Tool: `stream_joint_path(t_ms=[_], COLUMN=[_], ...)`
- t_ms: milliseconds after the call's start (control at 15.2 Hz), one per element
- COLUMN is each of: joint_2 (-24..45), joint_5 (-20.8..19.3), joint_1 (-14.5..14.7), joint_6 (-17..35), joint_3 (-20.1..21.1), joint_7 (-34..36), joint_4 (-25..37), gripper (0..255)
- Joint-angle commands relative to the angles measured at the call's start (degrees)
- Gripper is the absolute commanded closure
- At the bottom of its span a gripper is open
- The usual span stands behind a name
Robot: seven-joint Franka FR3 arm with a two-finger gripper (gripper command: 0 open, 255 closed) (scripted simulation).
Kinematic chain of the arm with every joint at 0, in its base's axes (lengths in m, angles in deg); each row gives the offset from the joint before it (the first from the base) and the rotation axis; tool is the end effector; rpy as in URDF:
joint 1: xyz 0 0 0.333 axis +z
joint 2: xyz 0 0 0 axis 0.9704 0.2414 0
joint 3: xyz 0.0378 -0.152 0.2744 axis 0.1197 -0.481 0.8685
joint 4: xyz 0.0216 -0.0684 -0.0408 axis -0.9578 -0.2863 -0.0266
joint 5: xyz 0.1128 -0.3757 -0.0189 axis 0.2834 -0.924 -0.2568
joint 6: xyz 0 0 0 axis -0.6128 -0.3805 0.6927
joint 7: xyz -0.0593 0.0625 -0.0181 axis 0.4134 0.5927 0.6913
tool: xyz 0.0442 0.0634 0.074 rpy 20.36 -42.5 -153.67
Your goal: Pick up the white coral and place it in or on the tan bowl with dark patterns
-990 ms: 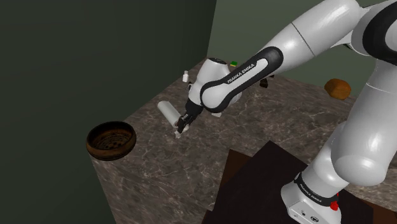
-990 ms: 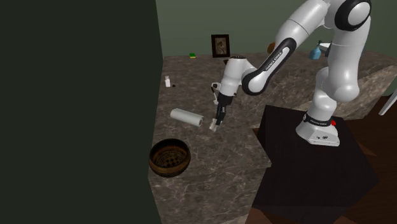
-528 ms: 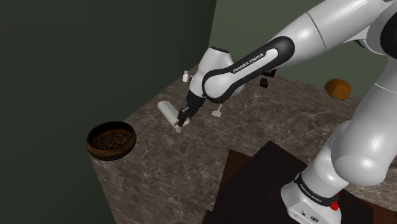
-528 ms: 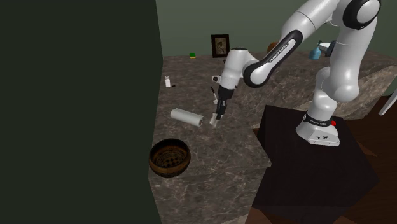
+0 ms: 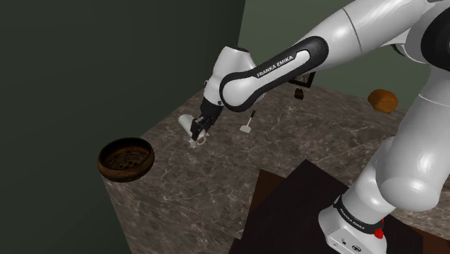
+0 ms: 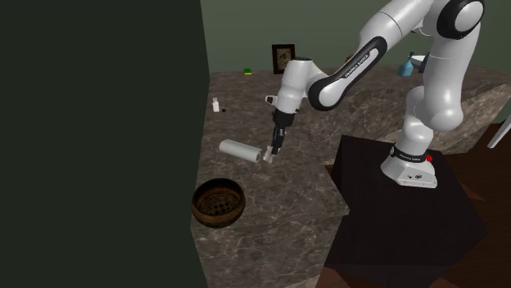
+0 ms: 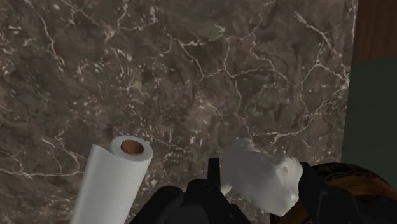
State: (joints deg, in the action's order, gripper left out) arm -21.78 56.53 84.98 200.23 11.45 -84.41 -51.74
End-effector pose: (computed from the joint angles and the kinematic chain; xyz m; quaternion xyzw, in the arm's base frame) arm 0.5200 0.2211 0.3395 -0.9834 -0.1257 -0.0951 0.0898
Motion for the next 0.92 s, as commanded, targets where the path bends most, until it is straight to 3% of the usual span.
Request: stream_joint_path(t_ms=[0,462,858], joint_2=[2.95,15.44,27.83], joint_5=[-2.29,-8.9,-12.48], joint_1=[1.32,7.32,12.94], joint_6=[-1.34,-6.39,-13.62], joint_3=[0.13,-0.72,-2.0], joint_7=[3.24,12.31,17.38], joint_4=[4.5,22.4,42.21], gripper=[255,255,255])
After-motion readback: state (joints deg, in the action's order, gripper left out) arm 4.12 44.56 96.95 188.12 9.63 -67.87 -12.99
